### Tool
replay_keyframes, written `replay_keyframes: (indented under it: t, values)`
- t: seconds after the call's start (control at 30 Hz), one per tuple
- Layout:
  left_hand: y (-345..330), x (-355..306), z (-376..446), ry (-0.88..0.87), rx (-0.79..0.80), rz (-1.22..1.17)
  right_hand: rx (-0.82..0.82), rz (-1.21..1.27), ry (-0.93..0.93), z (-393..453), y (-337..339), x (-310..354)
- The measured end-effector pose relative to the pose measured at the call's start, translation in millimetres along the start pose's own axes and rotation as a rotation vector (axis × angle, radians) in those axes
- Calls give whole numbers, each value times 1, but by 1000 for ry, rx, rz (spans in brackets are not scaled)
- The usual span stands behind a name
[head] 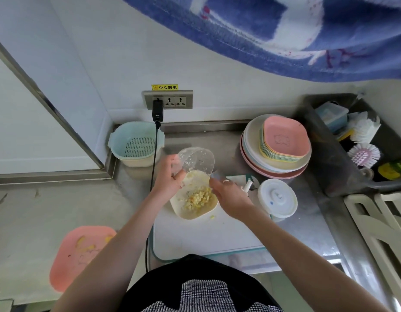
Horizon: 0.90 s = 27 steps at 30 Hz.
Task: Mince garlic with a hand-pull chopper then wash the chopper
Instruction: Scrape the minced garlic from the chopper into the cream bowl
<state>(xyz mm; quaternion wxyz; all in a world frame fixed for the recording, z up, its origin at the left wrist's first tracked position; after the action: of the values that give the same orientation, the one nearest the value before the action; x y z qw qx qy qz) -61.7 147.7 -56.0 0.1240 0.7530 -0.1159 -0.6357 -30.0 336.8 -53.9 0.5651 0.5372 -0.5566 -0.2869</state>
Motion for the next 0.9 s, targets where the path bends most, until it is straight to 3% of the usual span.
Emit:
replay_keyframes:
  t: [0.13,0.3,0.43,0.53,0.77,0.9]
  values:
    - [-3,0,-3,91,94,-105,-203,19,-134,12,12,-4]
    - [-4,5,-3,109,128,-278,9,100,-1,3,-12,4]
    - [0,15,-2,142,132,-368,-244,11,-68,19,-1,3]
    - [3,17,1,152,124,-441,-189,-101,-19,21,-3,6]
    - [5,21,0,79,95,-287,-95,-160,68,-15,-29,-7]
    - [1,24,-2,77,111,-265,-166,-91,78,-17,-16,-1]
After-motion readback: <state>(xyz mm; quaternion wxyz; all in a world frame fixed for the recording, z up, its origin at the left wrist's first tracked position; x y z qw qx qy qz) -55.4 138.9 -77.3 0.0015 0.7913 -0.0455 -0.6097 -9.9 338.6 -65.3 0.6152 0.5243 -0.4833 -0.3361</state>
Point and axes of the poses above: each hand's wrist, its own z-axis towards the middle knuckle, its own y-axis out of the back of the hand, x = y × z, the point moved 2 cm from there along z, towards the middle knuckle, and after that the axes turned 2 degrees about -z, right-handed, at the moved point
